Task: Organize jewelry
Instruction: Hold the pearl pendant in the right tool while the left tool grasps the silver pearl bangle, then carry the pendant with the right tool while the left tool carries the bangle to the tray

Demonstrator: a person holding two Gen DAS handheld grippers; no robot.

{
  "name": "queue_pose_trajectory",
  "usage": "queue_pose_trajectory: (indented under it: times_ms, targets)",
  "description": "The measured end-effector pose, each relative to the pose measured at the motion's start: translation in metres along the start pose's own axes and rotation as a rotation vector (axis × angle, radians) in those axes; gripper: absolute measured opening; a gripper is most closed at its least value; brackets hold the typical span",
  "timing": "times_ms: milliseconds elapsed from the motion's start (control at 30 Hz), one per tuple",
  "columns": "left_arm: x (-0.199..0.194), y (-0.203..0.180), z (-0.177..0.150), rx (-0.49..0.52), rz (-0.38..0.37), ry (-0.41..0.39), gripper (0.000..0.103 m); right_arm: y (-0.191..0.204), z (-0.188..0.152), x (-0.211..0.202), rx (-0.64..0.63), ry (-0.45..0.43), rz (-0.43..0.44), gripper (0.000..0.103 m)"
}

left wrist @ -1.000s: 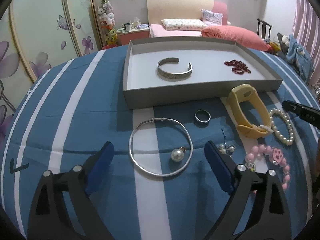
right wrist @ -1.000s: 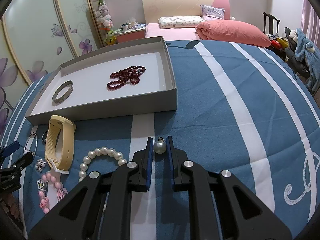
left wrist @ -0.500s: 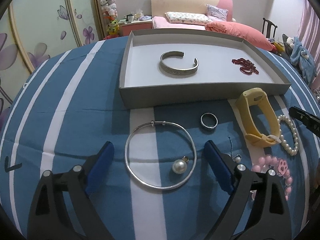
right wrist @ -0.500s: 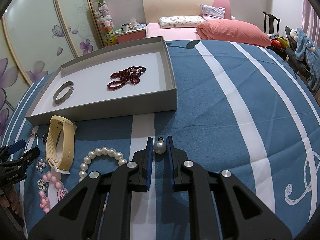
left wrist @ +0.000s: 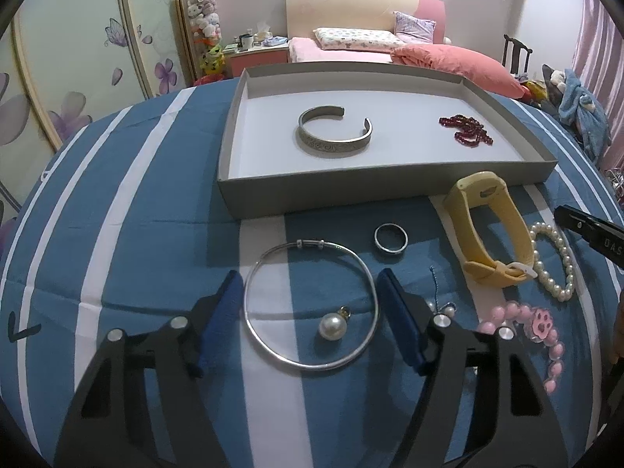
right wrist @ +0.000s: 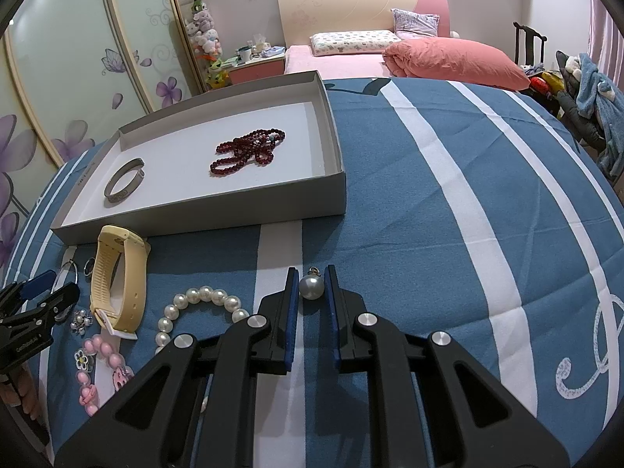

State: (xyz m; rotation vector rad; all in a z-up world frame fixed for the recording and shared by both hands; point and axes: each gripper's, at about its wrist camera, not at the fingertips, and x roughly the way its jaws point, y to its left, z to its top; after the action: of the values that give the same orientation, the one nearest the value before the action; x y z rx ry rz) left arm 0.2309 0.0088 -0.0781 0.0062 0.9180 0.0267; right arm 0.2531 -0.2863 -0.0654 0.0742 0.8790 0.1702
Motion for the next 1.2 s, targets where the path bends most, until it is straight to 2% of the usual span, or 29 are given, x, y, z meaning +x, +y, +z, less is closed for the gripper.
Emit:
queue_pose_trajectory:
  times_ms: [367,600,867,1200]
  targets:
    - [-0.003,0.008,0.002,-0.030,-0.031,-0.023,0.068,0.008,-0.002,-0.003,-0.007,-0.016,0.007,0.014]
    - [-0.018,0.016,0.004,-0.056,-0.046,-0.097,0.068,0.021,-0.006,-0.014,-0.027,-0.063,0.035,0.014]
    - [-0.057,0.029,0.004,-0.112,-0.050,-0.259,0.068,0.036,-0.006,-0.042,-0.060,-0.191,0.071,0.014]
    - [-0.101,0.022,0.007,-0.117,-0.038,-0.481,0.069,0.049,0.004,-0.087,-0.105,-0.426,0.113,0.014]
